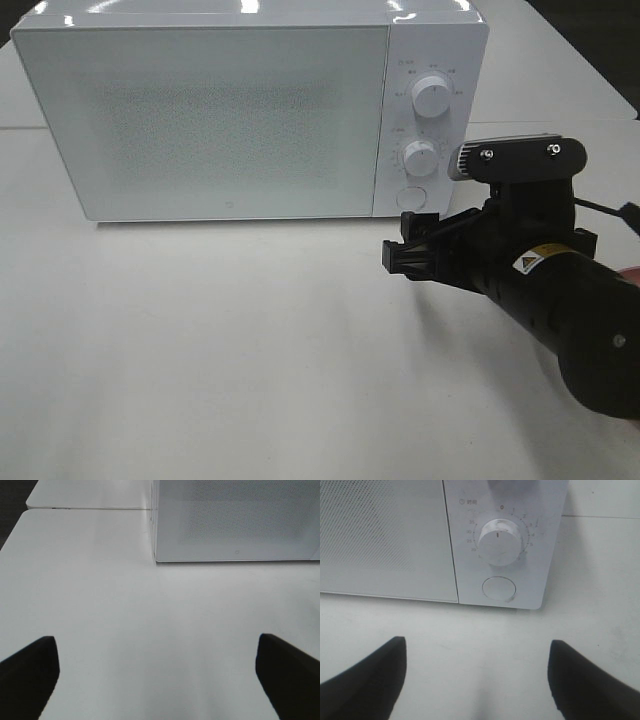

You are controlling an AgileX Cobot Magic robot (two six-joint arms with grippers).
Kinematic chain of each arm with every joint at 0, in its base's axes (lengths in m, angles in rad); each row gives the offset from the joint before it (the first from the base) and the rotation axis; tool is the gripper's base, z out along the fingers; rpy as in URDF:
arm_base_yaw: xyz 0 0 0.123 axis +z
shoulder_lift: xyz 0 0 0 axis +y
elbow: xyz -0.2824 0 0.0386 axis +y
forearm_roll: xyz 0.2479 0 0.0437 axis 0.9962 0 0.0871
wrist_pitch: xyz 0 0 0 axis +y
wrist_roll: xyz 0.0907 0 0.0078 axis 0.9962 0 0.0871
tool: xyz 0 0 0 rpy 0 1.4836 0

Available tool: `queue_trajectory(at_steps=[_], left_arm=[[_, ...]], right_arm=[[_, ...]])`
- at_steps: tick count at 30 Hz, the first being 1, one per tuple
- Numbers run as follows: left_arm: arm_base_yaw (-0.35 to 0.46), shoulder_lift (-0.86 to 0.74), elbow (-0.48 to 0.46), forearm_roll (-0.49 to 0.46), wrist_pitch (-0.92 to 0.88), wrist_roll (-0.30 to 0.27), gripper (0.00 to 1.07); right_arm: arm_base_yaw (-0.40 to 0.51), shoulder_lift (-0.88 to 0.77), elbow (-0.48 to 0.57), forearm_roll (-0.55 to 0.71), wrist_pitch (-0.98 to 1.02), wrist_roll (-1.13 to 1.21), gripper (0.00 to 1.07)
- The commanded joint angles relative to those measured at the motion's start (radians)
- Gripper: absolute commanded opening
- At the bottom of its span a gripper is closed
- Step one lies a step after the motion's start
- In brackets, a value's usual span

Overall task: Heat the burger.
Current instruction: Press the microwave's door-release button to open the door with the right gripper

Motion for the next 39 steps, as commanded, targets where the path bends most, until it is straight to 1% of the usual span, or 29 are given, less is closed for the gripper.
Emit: queue_trajectory(at_steps=[1,7,8,10,11,12,14,15,16,17,18,19,20,21,22,23,24,25,26,27,28,30,31,32,39], left_arm=[[0.003,-0.016,0.002,-0.01,0.002,-0.005,1.0],[0.003,-0.016,0.002,-0.01,0.002,-0.005,1.0],[0.003,-0.016,0.002,-0.01,0.002,-0.005,1.0],[0.003,-0.016,0.002,-0.01,0.002,-0.005,1.0],[0.003,-0.016,0.002,-0.01,0.002,-0.005,1.0],[0.003,-0.016,0.002,-0.01,0.002,-0.005,1.0],[0.003,-0.016,0.002,-0.01,0.002,-0.005,1.0],[0.003,-0.016,0.002,-0.01,0.002,-0.005,1.0],[0.003,-0.016,0.002,-0.01,0.002,-0.005,1.0],[0.003,-0.016,0.002,-0.01,0.002,-0.005,1.0],[0.003,-0.016,0.002,-0.01,0.002,-0.005,1.0],[0.003,-0.016,0.002,-0.01,0.002,-0.005,1.0],[0.003,-0.016,0.002,-0.01,0.002,-0.005,1.0],[0.003,-0.016,0.002,-0.01,0.002,-0.005,1.0],[0.003,-0.016,0.002,-0.01,0.002,-0.005,1.0],[0.003,-0.016,0.002,-0.01,0.002,-0.005,1.0],[0.003,-0.016,0.002,-0.01,0.002,-0.005,1.0],[0.003,-0.016,0.002,-0.01,0.002,-0.005,1.0],[0.003,-0.016,0.002,-0.01,0.002,-0.005,1.0],[0.003,-0.016,0.002,-0.01,0.002,-0.005,1.0],[0.003,-0.016,0.002,-0.01,0.002,-0.005,1.0],[0.003,-0.016,0.002,-0.01,0.002,-0.005,1.0],[0.003,-0.016,0.002,-0.01,0.002,-0.005,1.0],[0.003,-0.016,0.002,-0.01,0.002,-0.005,1.0],[0.003,-0.016,0.002,-0.01,0.002,-0.005,1.0]], right_arm=[[0.019,0.016,0.0,0.033,-0.063,-0.016,0.76],[0.027,0.05,0.0,0.036,-0.121,0.044,0.71],[0.027,0.061,0.0,0.036,-0.134,0.091,0.69],[0.027,0.062,0.0,0.036,-0.136,0.121,0.67],[0.027,0.062,0.0,0.036,-0.136,0.188,0.63],[0.027,0.062,0.0,0.036,-0.136,0.188,0.63],[0.027,0.062,0.0,0.036,-0.141,0.33,0.54],[0.027,0.062,0.0,0.036,-0.141,0.33,0.54],[0.027,0.062,0.0,0.034,-0.15,0.452,0.46],[0.027,0.062,0.0,0.033,-0.152,0.516,0.42],[0.027,0.062,0.0,0.033,-0.152,0.516,0.42],[0.027,0.062,0.0,0.033,-0.154,0.638,0.35],[0.027,0.062,0.0,0.033,-0.154,0.691,0.32],[0.027,0.062,0.0,0.033,-0.154,0.691,0.32],[0.027,0.062,0.0,0.029,-0.153,0.815,0.24],[0.027,0.062,0.0,0.029,-0.153,0.815,0.24],[0.027,0.062,0.0,0.024,-0.153,0.932,0.2],[0.027,0.062,0.0,0.018,-0.153,0.982,0.16],[0.027,0.062,0.0,0.018,-0.153,0.982,0.16],[0.027,0.062,0.0,0.007,-0.153,1.104,0.11],[0.027,0.062,0.0,0.007,-0.153,1.104,0.11],[0.027,0.062,0.0,0.007,-0.153,1.233,0.06],[0.027,0.062,0.0,0.007,-0.153,1.233,0.06],[0.027,0.062,0.0,0.007,-0.153,1.297,0.01],[0.027,0.067,-0.001,0.006,-0.15,1.412,0.0]])
